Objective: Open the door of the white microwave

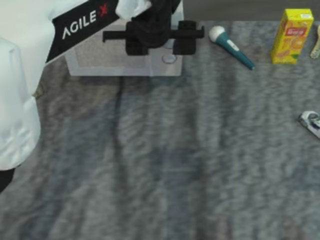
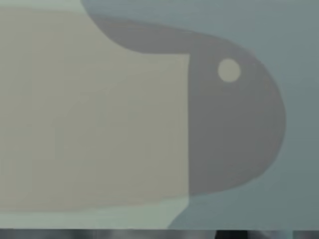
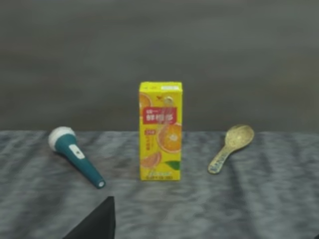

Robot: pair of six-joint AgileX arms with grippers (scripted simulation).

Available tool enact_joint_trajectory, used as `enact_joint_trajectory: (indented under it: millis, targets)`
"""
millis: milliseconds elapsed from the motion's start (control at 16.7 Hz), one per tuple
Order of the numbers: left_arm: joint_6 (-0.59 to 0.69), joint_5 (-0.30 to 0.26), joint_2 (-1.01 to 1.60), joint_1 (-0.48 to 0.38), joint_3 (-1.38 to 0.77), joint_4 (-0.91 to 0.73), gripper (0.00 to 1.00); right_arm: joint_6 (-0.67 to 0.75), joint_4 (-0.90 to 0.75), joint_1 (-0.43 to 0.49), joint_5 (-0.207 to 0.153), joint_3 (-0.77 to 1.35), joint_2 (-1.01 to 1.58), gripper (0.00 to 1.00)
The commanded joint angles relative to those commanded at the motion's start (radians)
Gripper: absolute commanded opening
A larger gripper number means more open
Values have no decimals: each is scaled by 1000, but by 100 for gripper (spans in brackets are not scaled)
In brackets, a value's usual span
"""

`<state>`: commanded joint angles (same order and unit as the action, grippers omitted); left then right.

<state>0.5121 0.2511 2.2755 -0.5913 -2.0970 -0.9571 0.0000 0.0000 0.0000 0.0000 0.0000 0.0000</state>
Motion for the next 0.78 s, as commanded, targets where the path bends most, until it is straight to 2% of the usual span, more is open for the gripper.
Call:
enact_joint_trajectory:
  millis: [420, 780]
  targets:
    - [16, 33, -96, 1, 140, 47, 0, 0, 0, 0, 0, 0, 0, 100]
    - [20, 37, -113, 1, 153, 57, 0, 0, 0, 0, 0, 0, 0, 100]
